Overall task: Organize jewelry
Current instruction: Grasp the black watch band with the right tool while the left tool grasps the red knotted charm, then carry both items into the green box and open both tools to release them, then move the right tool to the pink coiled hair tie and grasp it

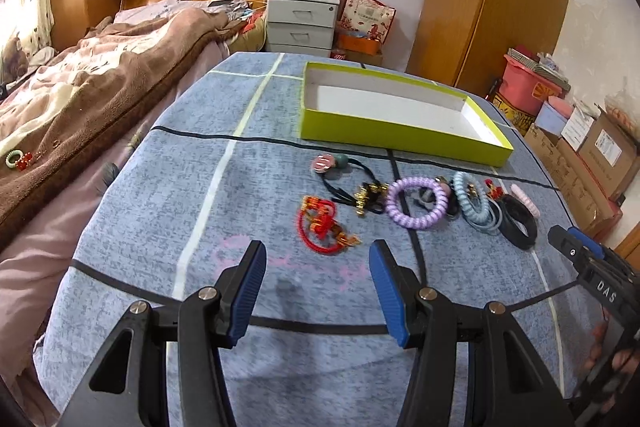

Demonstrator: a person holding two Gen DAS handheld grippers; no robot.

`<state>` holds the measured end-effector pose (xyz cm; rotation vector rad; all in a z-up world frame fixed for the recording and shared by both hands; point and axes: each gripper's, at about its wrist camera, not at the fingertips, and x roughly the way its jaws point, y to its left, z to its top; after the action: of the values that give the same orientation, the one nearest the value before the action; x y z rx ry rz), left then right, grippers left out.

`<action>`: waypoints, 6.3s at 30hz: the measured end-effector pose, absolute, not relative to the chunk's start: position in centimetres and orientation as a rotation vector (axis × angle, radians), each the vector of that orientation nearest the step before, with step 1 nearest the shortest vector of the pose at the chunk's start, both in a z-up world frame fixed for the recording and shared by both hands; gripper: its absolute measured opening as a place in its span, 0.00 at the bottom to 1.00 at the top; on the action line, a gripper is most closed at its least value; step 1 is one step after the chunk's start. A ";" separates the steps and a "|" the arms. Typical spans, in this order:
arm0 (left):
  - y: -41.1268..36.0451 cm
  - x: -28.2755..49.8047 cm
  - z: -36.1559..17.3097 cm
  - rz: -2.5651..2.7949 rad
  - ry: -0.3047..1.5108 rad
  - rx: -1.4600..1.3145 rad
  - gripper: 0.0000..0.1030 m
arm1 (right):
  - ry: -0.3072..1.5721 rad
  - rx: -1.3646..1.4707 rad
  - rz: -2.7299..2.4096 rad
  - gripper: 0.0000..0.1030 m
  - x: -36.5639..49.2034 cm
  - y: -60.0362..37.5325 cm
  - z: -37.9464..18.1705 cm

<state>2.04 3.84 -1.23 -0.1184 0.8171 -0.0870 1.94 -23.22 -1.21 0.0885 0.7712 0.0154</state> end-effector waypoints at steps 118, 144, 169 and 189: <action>0.2 24.1 -2.2 -0.257 0.954 -0.092 0.14 | 0.977 0.132 0.040 0.13 24.6 -23.9 -1.7; 1.9 19.0 1.8 -0.297 0.845 -0.163 0.49 | 0.852 0.179 0.143 0.38 18.6 -24.7 2.4; 3.4 7.6 1.4 -0.187 0.807 -0.199 0.55 | 0.947 0.026 0.226 0.38 10.6 -27.7 -2.9; 5.8 9.2 -2.0 -0.219 0.900 -0.207 0.55 | 0.937 -0.023 0.099 0.09 9.5 -26.5 -3.1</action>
<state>9.16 5.81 -2.00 -0.2066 0.8997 -0.2187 9.50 -26.47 -3.10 -0.0232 0.9372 0.0995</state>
